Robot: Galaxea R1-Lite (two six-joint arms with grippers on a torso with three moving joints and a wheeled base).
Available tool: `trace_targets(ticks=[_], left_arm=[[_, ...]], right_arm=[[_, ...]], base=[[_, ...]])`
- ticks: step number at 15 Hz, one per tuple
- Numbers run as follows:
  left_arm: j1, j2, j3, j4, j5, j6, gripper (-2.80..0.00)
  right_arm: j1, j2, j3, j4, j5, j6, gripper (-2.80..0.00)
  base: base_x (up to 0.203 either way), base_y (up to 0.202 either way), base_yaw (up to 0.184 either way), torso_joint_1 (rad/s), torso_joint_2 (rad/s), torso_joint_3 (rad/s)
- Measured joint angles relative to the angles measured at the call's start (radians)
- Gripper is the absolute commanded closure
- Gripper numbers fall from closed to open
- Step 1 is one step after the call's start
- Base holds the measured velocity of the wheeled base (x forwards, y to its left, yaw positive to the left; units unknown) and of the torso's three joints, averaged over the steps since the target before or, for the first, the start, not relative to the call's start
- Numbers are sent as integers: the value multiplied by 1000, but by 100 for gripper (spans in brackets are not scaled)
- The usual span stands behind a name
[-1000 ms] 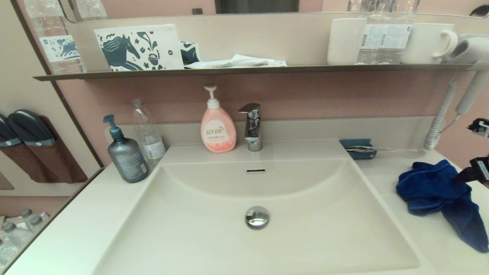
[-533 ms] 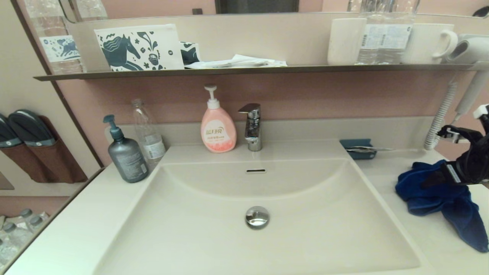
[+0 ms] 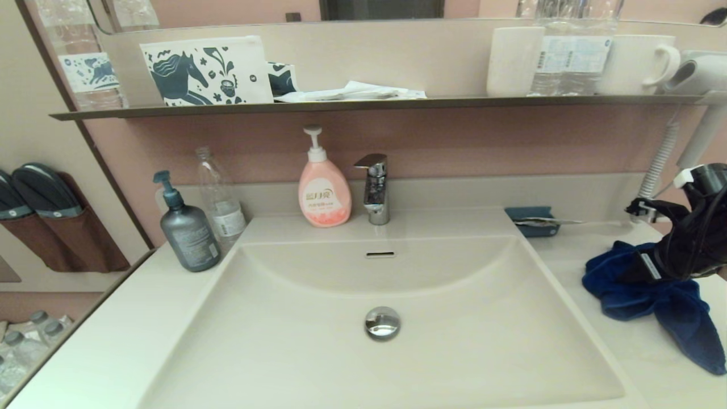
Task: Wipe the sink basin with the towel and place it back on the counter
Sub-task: Pick up the cloth, then wipe the sink
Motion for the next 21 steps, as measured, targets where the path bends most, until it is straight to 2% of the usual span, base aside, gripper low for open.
trace_targets(ticks=[4, 10, 14, 17, 19, 21], left_arm=[[0, 0, 0, 0, 0, 0, 0], [0, 0, 0, 0, 0, 0, 0], [0, 0, 0, 0, 0, 0, 0], [0, 0, 0, 0, 0, 0, 0], [0, 0, 0, 0, 0, 0, 0], [0, 0, 0, 0, 0, 0, 0]], right_arm=[[-4, -42, 27, 20, 0, -1, 0], [-39, -221, 22, 172, 14, -4, 0], [-24, -350, -38, 216, 23, 75, 0], [71, -406, -186, 333, 64, 218, 0], [185, -429, -264, 401, 79, 335, 0], [332, -443, -311, 421, 55, 416, 0]], base=[[0, 0, 0, 0, 0, 0], [0, 0, 0, 0, 0, 0], [0, 0, 0, 0, 0, 0], [0, 0, 0, 0, 0, 0], [0, 0, 0, 0, 0, 0], [0, 0, 0, 0, 0, 0]])
